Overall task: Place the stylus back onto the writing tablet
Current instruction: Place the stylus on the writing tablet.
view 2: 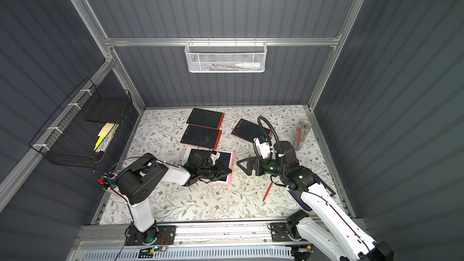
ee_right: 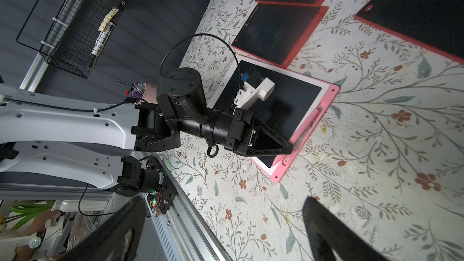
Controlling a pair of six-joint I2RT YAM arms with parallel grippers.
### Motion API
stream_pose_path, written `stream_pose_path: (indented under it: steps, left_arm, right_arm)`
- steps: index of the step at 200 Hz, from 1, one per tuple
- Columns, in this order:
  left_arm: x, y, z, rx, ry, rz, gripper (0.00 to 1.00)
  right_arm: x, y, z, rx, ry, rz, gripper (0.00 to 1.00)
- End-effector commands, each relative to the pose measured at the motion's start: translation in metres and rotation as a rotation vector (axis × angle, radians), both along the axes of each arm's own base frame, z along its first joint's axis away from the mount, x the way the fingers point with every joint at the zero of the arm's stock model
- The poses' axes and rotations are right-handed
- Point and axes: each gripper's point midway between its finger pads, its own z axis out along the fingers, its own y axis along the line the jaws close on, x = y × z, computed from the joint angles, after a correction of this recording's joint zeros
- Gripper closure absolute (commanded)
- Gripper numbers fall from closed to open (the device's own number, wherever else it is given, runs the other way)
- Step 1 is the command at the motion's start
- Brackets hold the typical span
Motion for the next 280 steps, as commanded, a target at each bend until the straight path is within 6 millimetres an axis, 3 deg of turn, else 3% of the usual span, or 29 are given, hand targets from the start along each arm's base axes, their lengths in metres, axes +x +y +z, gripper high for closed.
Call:
stream_pose_path:
  steps: [1, 89, 280]
  left_arm:
    - [-0.001, -0.002, -0.007, 0.015, 0.019, -0.002, 0.89]
    - [-0.001, -0.003, -0.009, 0.024, 0.025, -0.009, 0.87]
    - [0.009, 0.007, -0.019, 0.137, -0.027, 0.000, 0.70]
  right_arm:
    - [0.001, -0.001, 0.000, 0.002, -0.016, -0.008, 0.03]
    - [0.001, -0.002, 0.000, 0.003, -0.015, -0.010, 0.03]
    - [0.000, -0.002, -0.002, 0.004, -0.011, -0.011, 0.03]
